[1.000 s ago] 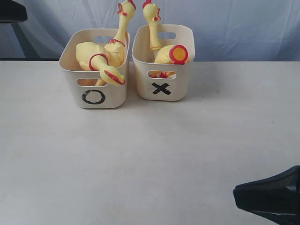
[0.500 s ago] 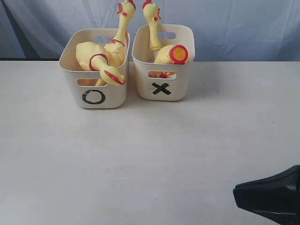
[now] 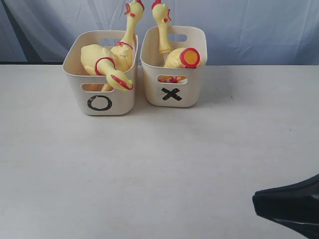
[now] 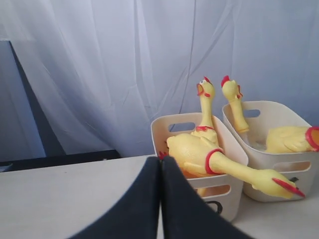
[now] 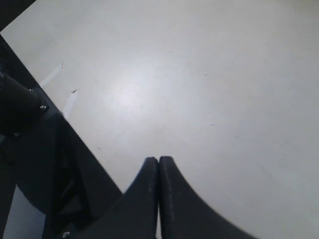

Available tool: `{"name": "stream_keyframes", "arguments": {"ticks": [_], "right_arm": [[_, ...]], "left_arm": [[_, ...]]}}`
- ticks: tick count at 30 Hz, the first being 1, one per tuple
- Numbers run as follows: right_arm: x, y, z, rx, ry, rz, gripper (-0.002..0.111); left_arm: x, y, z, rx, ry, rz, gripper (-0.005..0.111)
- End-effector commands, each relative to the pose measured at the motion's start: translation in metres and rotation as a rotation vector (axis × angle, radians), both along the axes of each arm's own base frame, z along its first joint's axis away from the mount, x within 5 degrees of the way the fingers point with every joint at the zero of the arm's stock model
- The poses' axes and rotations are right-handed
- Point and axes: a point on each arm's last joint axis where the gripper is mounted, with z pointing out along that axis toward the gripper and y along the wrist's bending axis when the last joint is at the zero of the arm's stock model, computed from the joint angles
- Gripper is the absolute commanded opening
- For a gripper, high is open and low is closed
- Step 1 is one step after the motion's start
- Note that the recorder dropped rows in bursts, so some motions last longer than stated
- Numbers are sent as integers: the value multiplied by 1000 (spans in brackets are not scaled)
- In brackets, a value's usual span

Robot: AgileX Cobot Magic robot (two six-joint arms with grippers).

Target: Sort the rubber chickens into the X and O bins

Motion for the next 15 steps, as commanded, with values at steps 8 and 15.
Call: {"name": "stream_keyframes", "arguments": {"ticks": [8,15], "right_arm": [[-37,-23,21,89,-302,-175,-1],[-69,-30,26,129,-501,-233,-1]], "left_arm": [[-2,2,-17,-27,-34,25,0],[-9,-5,-44,8,-54,-54,0]]}}
